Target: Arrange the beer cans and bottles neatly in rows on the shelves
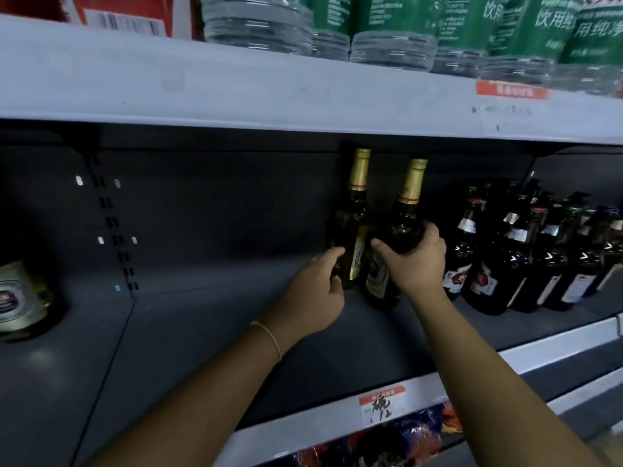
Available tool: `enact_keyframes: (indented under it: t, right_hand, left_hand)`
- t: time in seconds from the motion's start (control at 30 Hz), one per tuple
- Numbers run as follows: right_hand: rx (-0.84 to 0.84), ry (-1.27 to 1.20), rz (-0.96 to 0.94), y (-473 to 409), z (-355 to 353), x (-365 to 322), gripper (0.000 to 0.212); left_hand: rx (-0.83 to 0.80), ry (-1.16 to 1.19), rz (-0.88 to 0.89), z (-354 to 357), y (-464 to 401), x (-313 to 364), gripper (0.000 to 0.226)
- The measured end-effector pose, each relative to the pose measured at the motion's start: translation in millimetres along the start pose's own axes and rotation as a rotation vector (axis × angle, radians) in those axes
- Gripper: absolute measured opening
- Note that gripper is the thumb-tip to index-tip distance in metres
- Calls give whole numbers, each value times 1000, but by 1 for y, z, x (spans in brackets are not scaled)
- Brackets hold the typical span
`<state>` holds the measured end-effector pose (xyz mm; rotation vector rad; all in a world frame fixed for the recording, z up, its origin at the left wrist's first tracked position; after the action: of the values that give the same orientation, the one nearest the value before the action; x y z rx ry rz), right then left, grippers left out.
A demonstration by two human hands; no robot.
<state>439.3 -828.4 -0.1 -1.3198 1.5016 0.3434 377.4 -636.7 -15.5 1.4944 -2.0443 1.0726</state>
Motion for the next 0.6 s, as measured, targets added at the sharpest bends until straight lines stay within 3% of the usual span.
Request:
enact_keyframes:
  t: [0.2,0.43,0.6]
  right_hand:
    - [35,-4,-6,-7,7,9,101]
    - [37,-140,-11,-6,3,14,91]
    - [-96,-353,45,15,8,1,81]
  left_hand:
    - [-20,-29,-63,2,9,-10,55]
    - [-48,-26,-118,-2,20,-19,56]
    - [-54,0,-110,-3,26,-18,65]
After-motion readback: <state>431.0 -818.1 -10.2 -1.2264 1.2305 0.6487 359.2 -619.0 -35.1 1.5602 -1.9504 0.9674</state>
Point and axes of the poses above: each hand's wrist, its own y-axis away from the middle knuckle, its own z-axis out of the palm, x = y × z, the point moved 7 cm from there along -y, towards the middle knuckle, and after that the axes turned 1 degree about -y, right-handed, at the moved point
